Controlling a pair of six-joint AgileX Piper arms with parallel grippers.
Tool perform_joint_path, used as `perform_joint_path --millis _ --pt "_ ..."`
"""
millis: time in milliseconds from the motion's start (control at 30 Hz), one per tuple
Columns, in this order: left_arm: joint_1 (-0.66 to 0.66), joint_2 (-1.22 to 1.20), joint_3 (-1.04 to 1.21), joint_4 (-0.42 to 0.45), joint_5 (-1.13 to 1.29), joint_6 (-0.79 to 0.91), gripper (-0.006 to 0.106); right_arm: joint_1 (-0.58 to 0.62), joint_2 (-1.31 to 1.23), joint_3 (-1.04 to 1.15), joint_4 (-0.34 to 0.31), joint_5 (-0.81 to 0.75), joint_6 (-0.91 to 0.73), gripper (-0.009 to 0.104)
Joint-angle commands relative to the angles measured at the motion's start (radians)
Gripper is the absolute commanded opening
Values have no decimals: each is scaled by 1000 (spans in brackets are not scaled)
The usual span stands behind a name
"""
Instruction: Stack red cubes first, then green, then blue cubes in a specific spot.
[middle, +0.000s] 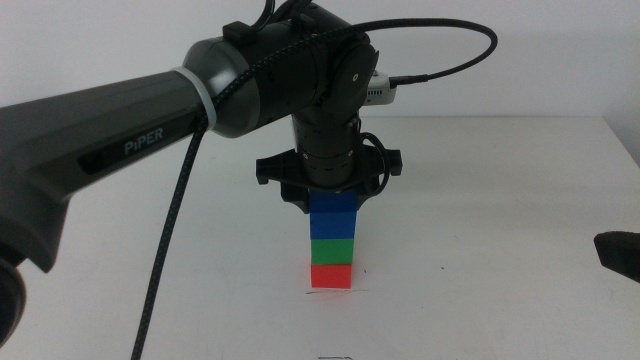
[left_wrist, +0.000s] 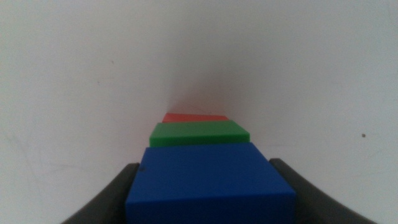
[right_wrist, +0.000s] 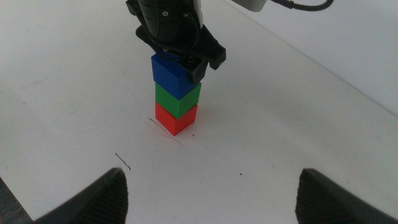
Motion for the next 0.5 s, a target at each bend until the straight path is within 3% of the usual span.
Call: perform_joint_path --millis 0,267,467 --pt "-3 -57 -31 26 -14 1 59 -9 1 -23 1 -63 -11 76" --pt "-1 -58 -31 34 -15 24 85 -9 1 -23 1 -63 -11 76" --pt "-1 -59 -49 30 -6 24 90 -9 1 -23 1 -63 -11 76"
